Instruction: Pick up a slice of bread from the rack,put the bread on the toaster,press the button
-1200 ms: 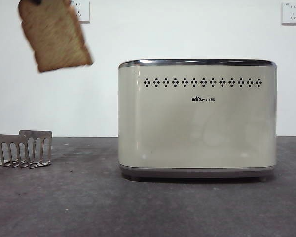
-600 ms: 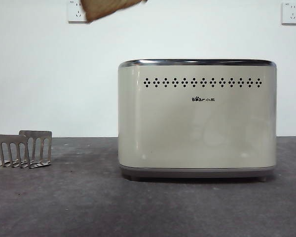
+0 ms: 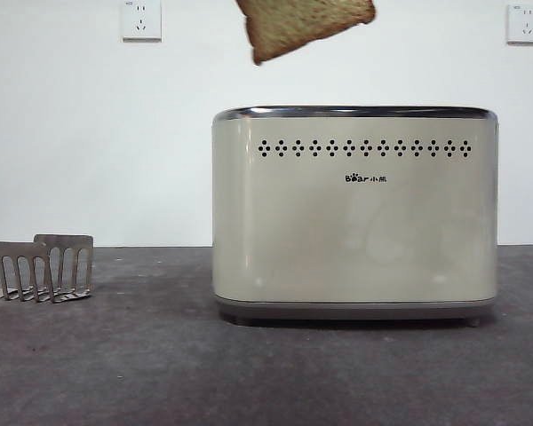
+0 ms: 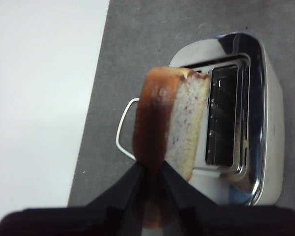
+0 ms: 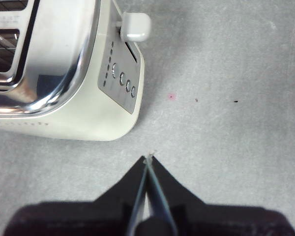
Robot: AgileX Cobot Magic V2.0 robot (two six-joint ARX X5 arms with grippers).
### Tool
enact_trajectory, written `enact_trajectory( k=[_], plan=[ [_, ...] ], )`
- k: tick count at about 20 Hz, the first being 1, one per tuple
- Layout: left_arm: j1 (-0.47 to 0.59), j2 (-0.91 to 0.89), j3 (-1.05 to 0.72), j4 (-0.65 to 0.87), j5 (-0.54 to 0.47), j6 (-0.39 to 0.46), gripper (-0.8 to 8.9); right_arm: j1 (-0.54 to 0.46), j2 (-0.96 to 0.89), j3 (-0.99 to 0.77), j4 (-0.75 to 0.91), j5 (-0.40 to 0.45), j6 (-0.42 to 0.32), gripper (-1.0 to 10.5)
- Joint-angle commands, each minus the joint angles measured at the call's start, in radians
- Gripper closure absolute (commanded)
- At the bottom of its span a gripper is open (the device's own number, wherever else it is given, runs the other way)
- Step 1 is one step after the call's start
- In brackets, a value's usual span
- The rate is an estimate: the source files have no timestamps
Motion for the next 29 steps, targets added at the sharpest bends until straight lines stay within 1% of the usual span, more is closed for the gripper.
enact_trajectory(
  k=[1,3,6,9,18,20,23,29],
  plan=[
    [-0.008,0.021,0.0,0.011,0.006,-0.078,8.26,0.002,0.001,0.003,0.001,-0.003,-0.008,9.5],
    [-0.009,0.042,0.0,0.011,0.006,-0.107,8.26,0.002,0.001,0.003,0.002,-0.004,-0.008,9.5],
    [-0.019,0.062,0.0,0.015,0.006,-0.122,8.26,0.002,0.001,0.003,0.005,-0.003,-0.008,9.5],
    [-0.039,0.082,0.0,0.016,0.006,-0.154,8.26,0.002,0.001,0.003,0.007,-0.003,-0.008,9.5],
    [-0.049,0.159,0.0,0.007,-0.014,-0.16,8.26,0.002,0.001,0.003,0.008,-0.003,-0.008,9.5],
    [-0.049,0.172,0.0,0.003,-0.001,-0.18,8.26,0.002,0.001,0.003,0.008,-0.003,-0.008,9.5],
    [-0.049,0.196,0.0,-0.021,0.005,-0.183,8.26,0.002,0.001,0.003,0.008,-0.003,-0.008,9.5],
    [-0.047,0.257,0.0,-0.037,-0.016,-0.184,8.26,0.002,0.001,0.003,0.008,-0.003,-0.008,9.5]
  ],
)
